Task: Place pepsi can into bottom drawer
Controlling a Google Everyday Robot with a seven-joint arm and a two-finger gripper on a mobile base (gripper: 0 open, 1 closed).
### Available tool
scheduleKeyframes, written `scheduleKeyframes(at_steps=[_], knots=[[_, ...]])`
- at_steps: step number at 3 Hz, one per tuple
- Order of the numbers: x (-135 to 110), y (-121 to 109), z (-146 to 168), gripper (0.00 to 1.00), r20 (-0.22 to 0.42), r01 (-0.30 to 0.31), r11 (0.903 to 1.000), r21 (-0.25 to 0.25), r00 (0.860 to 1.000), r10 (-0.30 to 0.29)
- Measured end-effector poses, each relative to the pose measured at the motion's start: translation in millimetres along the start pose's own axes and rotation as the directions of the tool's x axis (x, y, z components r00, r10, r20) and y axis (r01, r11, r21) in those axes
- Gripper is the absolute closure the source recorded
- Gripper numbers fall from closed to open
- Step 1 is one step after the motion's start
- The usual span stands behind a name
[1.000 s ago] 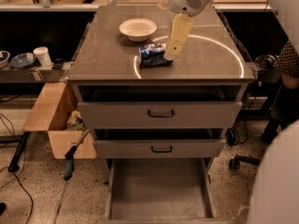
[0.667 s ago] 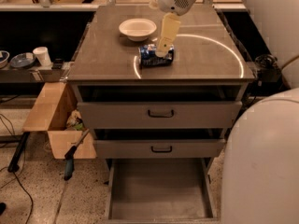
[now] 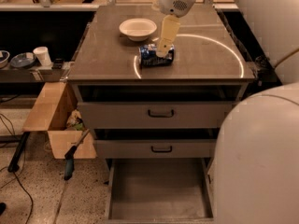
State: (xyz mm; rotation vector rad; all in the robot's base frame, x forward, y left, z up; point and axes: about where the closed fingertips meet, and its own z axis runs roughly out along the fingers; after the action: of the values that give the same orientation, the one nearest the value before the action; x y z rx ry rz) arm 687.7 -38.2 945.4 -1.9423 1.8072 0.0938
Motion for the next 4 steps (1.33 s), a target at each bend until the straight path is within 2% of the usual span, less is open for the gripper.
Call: scheduleKeyframes(at_steps=[1,2,4], knots=[[6.9,-8.0,7.4,0.0,-0.051,-0.009,0.9999,0.014,0.999,0.01],[23.9,-7.0,20.8,0.0,-0.112,-0.045,0.999,0.01,0.993,0.045],[35.4,-1.8,35.2,0.0,-0.136,-0.073,0.9973,-0.008,0.988,0.071]])
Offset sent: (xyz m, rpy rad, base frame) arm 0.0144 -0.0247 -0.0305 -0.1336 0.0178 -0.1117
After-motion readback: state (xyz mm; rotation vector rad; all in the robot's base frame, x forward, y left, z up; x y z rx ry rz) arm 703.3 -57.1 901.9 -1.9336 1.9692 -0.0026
